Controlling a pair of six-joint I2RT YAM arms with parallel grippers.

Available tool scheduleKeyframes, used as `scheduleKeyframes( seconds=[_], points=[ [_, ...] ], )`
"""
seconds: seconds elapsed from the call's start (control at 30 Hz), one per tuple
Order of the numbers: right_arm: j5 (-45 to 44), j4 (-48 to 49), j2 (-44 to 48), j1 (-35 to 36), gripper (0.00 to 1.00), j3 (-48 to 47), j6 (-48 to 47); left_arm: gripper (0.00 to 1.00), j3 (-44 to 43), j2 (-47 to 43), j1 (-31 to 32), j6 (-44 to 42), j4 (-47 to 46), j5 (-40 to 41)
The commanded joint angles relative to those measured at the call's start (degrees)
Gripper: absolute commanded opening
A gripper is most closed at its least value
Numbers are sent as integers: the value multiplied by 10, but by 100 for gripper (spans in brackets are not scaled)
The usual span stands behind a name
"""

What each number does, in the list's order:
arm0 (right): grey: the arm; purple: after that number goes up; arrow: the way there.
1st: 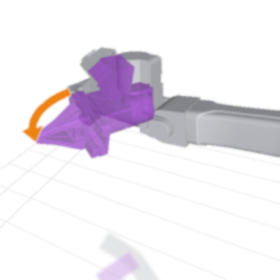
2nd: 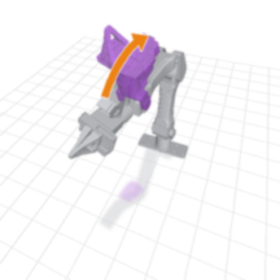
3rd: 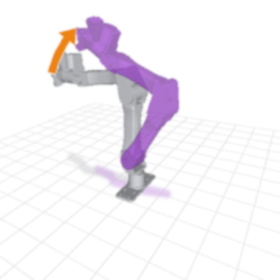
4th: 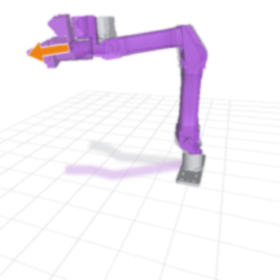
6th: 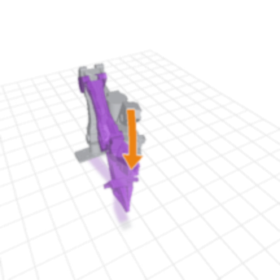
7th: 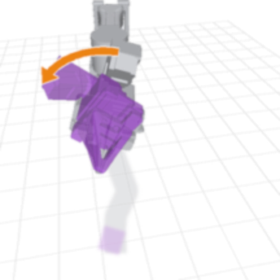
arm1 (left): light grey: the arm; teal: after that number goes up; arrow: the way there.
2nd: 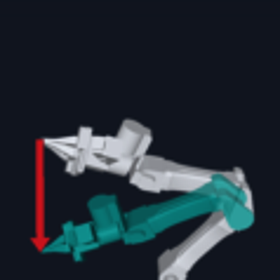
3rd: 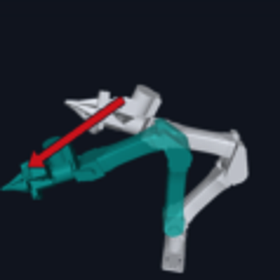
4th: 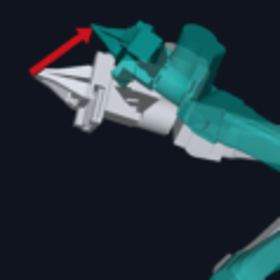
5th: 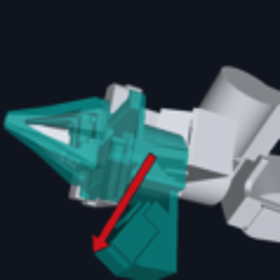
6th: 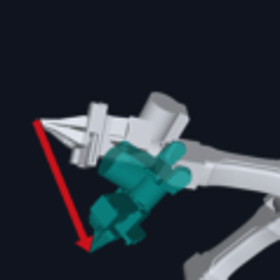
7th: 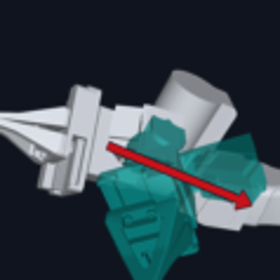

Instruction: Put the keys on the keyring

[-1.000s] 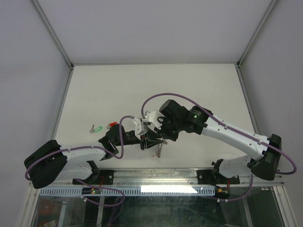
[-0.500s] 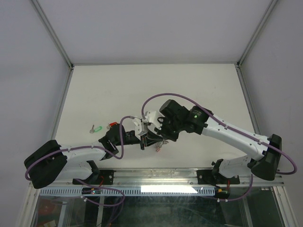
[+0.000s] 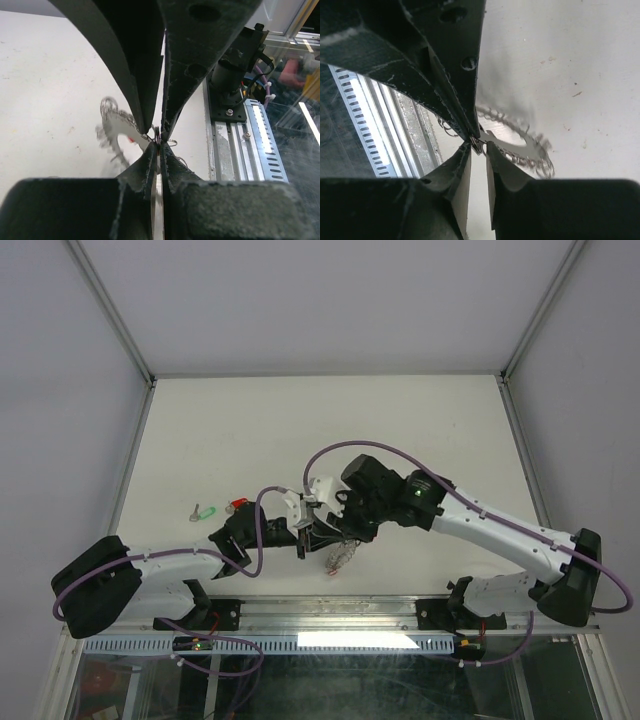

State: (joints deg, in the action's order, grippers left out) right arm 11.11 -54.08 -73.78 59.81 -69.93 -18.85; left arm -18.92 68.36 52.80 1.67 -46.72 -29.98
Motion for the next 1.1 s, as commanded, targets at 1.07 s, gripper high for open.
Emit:
scheduleKeyframes(
  seconds=[1.07],
  points=[
    [120,620,360,-128,25,456,237,0,101,2,-24,109,-216,46]
  ],
)
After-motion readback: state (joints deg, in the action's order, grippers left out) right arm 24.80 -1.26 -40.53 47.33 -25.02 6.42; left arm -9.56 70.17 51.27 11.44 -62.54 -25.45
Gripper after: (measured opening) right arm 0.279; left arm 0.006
